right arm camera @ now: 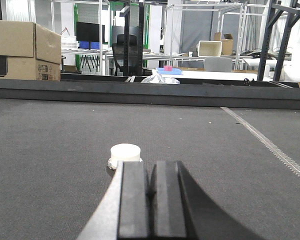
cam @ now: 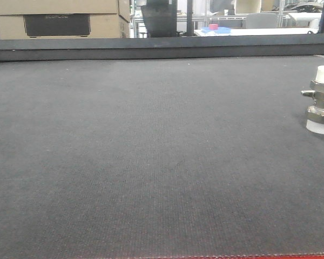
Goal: Place valve from conveyor to right shelf box
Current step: 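Move the right gripper above the silver valve with white cap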
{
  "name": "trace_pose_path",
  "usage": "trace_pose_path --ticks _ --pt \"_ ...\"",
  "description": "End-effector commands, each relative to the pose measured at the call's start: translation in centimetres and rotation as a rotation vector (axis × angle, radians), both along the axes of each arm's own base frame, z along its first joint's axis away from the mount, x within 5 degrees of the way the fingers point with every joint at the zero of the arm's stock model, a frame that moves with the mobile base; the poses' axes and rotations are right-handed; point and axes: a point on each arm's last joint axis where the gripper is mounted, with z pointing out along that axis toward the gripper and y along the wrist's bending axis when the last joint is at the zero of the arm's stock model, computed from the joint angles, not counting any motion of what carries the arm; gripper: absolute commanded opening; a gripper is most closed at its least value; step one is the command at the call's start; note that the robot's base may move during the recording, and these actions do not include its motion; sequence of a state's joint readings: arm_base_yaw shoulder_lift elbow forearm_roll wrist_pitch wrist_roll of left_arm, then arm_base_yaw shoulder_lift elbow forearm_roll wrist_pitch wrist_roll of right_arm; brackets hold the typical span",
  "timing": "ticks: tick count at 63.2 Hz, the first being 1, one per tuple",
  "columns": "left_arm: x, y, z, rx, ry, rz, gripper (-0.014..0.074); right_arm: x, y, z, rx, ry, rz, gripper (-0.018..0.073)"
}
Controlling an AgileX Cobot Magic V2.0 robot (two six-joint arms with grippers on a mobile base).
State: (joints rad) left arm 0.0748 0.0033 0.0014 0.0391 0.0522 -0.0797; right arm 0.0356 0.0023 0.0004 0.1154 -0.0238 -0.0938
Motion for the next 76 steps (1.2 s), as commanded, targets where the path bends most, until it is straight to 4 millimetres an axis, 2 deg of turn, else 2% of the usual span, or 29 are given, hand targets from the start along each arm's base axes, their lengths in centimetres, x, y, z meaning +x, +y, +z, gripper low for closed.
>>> trace_pose_path --ticks 1,25,46,54,59,66,68,71,76 --pt "0.0 0.0 0.2 0.003 -0.023 0.000 -0.0111 0.0 0.0 0.1 0.000 -0.016 -0.003 -0.0162" --pt "-0.1 0.0 0.5 0.005 -0.051 -0.001 -0.0111 0.0 0.0 0.1 0.000 -0.016 -0.003 -0.0162" --pt "-0.2 -0.1 1.6 0.004 -0.172 -0.006 -0.0111 -0.1 -0.1 0.4 0.001 -0.040 -0.006 -0.0162" --pt "-0.3 -0.1 2.1 0.009 -0.230 -0.008 -0.0111 -0.2 -0.2 1.2 0.005 -0.137 -0.017 -0.0162" --pt "-0.8 -0.1 4.1 0.010 -0.250 -0.006 -0.0111 -0.4 -0.2 1.8 0.009 -0.157 -0.018 -0.0162" --pt "-2.0 -0.2 7.8 0.013 -0.239 -0.001 -0.0109 -1.3 0.0 5.1 0.006 -0.120 0.004 -0.0162" --pt "-2.1 -0.1 8.5 0.016 -0.190 0.004 -0.0097 -1.7 0.1 6.1 0.004 -0.104 0.012 -0.0162" --pt "-2.3 -0.1 9.9 0.020 -0.130 0.011 -0.0054 -2.2 0.1 7.2 0.001 -0.096 0.019 -0.0150" --pt "-2.1 0.0 12.0 0.026 -0.033 0.023 0.0062 -2.7 0.2 9.3 -0.002 -0.074 0.027 -0.0043"
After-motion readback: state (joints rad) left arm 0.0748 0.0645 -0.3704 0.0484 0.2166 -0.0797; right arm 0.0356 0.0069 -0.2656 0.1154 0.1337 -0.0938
